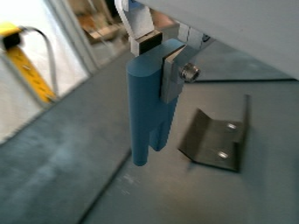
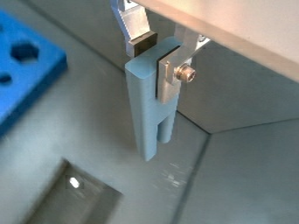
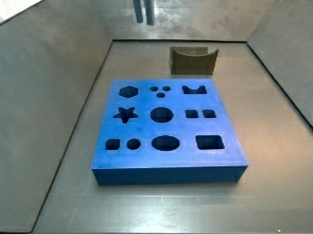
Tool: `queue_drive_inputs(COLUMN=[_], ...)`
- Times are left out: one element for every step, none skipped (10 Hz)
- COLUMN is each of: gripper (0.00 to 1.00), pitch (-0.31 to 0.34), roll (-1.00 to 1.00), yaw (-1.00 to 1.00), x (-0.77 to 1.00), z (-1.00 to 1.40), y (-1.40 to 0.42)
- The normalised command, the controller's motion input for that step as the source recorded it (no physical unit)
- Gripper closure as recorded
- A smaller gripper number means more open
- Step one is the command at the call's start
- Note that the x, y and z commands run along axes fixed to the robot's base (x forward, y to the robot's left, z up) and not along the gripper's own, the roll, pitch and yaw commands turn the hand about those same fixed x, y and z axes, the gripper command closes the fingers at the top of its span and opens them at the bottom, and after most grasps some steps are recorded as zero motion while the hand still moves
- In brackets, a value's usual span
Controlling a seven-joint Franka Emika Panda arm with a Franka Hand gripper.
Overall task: Pick up the square-circle object. Move up. Place the square-circle object on the fixture. Regrasp the square-circle object. Rotate the square-circle object. Move to above the board. Insert the square-circle object.
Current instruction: Rotate the square-circle object.
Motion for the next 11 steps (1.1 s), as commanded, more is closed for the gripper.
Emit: queue_drive_inputs(gripper=[1.0, 1.0, 1.0, 1.0, 1.0, 1.0, 1.0, 1.0, 1.0, 1.0, 1.0], pitch=[0.294, 0.309, 0.333, 0.318, 0.263, 0.233, 0.176, 0.137, 0.036, 0.029, 0.032], roll=[-1.0, -1.0, -1.0, -0.86, -0.55, -0.42, -0.26, -0.2, -0.06, -0.05, -0.06], yaw=[-0.48, -0.47, -0.43, -0.34, -0.19, -0.14, -0.07, -0.04, -1.0, -1.0, -1.0], x=[-0.02, -0.01, 0.01, 0.02, 0.04, 0.05, 0.06, 0.06, -0.02, -0.04, -0.03], z=[0.04, 0.04, 0.03, 0.03, 0.03, 0.02, 0.01, 0.0, 0.0, 0.0, 0.01], y=[0.02, 0.01, 0.02, 0.02, 0.01, 0.01, 0.01, 0.01, 0.04, 0.03, 0.03])
